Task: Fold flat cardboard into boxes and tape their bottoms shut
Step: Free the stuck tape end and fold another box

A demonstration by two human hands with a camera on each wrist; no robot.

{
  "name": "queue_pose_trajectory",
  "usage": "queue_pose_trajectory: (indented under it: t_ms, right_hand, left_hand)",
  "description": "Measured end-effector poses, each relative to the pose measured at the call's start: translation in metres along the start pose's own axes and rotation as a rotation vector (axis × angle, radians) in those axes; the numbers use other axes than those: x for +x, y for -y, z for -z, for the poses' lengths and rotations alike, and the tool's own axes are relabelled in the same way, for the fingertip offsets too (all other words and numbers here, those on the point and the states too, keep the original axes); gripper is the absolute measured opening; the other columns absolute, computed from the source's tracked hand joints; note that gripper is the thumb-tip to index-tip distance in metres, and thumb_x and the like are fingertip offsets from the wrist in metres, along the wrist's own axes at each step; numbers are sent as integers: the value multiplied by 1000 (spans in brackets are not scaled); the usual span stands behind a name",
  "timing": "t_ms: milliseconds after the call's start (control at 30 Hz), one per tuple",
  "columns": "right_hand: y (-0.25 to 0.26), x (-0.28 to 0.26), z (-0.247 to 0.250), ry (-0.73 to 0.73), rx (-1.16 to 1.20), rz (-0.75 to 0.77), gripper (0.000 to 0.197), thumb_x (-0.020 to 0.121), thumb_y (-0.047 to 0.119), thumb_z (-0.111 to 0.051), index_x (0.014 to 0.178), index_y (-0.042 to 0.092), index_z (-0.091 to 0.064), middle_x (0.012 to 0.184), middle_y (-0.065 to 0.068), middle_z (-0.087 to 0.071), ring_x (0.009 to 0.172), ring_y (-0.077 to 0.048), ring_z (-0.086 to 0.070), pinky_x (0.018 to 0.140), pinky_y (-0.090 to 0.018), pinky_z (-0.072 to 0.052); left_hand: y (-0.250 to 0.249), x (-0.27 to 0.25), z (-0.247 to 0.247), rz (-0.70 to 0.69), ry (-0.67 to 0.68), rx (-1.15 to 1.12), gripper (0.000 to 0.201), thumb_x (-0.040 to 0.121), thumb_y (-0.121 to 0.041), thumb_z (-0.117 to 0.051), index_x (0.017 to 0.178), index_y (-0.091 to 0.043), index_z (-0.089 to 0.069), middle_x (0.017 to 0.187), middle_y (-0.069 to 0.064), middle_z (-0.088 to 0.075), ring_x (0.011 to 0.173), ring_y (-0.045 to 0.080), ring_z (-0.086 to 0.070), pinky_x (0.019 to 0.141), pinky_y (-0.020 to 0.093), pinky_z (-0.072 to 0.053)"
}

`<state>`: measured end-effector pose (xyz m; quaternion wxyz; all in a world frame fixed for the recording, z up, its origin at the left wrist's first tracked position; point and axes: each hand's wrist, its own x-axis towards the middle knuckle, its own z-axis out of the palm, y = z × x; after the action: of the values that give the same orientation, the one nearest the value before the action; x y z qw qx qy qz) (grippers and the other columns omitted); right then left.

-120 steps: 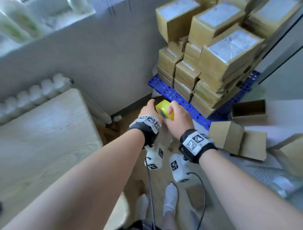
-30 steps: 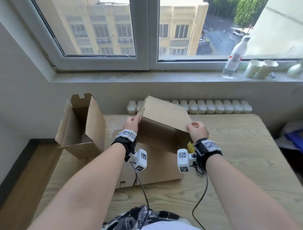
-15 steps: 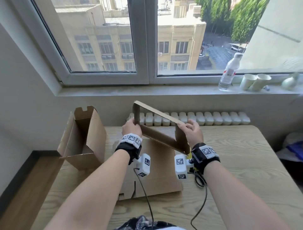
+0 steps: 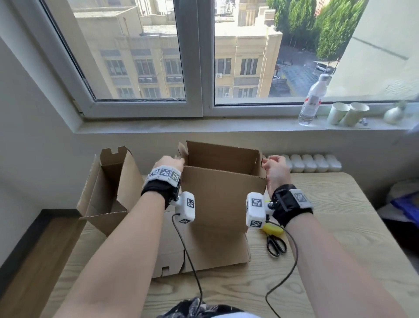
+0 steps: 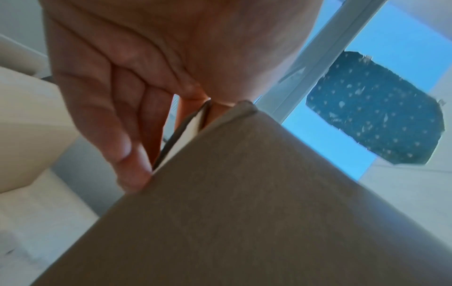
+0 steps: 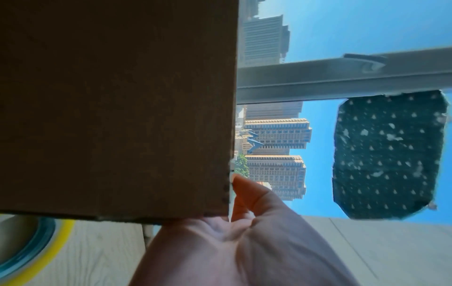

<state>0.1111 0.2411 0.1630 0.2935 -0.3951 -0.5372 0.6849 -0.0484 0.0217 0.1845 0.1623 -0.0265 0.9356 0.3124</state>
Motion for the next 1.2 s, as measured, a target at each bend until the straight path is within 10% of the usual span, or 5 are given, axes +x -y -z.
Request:
queue_pose_trajectory:
  t_ms: [133,300,667,1000,1200]
  right_hand:
    - [-29,-6,-1,-28,-76,-3,15,88,-2,-57,94,11,-54,88,-2,-56,88,-17,-52,81,-26,-44]
    - [-36,-7,-5,-97,-40,1,10,85,13,-59,83,21,-55,90,0,-60,88,-18,-56,89,-37,-48]
    - [-46,-18,-13,-37,-65,69,21,88,15,-50,81,10,-68,86,2,-67,98,-20,-61,92,-32,-47]
    - [-74,-21,1,114,-116,118,69,81,81,-36,88,25,-77,101,5,-74,109,-17,-63,107,-44,-41]
    - [-80,-31,18,343,-299,149,81,67,88,-51,118,27,-70,138,0,-58,129,-10,-49,113,-39,-35]
  left_hand:
    - [18,-15,-25,-51,1,-12,38,95,-44,-56,104,-9,-66,115,12,-66,97,31,-60,79,30,-41]
    - [37,-20,-42,-253,99,-849,38,90,-4,-68,122,-10,-48,118,0,-61,98,-3,-60,89,14,-49]
    - [48,-28,-44,-215,328,-843,35,93,-39,-50,106,-18,-74,123,-5,-68,118,9,-58,106,34,-41]
    - [55,-28,-55,-78,410,-1110,53,105,-37,-31,130,1,-58,133,13,-60,92,16,-65,61,20,-56]
    - [69,-28,-57,-251,380,-850,102,69,-95,-29,130,-20,-61,144,-1,-52,135,11,-45,110,37,-36]
